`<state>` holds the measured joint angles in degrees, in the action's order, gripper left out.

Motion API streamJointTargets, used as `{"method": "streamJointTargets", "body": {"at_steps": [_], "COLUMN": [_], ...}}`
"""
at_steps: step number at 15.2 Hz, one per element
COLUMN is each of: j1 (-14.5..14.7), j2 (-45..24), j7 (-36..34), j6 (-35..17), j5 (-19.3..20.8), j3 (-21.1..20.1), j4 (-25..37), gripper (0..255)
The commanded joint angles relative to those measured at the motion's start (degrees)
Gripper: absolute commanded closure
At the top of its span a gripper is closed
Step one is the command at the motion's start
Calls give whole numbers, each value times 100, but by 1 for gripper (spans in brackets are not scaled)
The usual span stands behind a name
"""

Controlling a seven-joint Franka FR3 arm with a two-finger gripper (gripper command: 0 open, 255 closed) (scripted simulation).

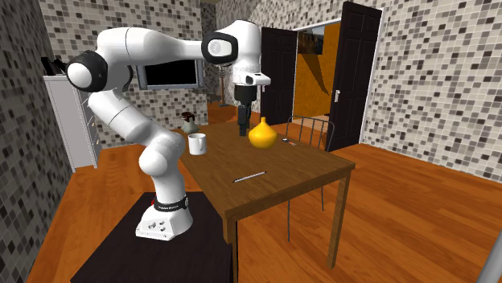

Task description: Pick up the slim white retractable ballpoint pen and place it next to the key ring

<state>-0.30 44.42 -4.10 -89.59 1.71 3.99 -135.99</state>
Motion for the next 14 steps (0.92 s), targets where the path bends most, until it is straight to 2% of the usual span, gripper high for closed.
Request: {"method": "streamJointTargets", "body": {"at_steps": [1,7,14], "j1": [0,509,1228], "j2": [0,-339,-1057], "j7": [0,958,2207], "j6": [0,-1160,-2487], "j5": [0,-324,-852], "j3": [0,275,560], "j4": [0,-793,-1427], "gripper": [0,0,0]}}
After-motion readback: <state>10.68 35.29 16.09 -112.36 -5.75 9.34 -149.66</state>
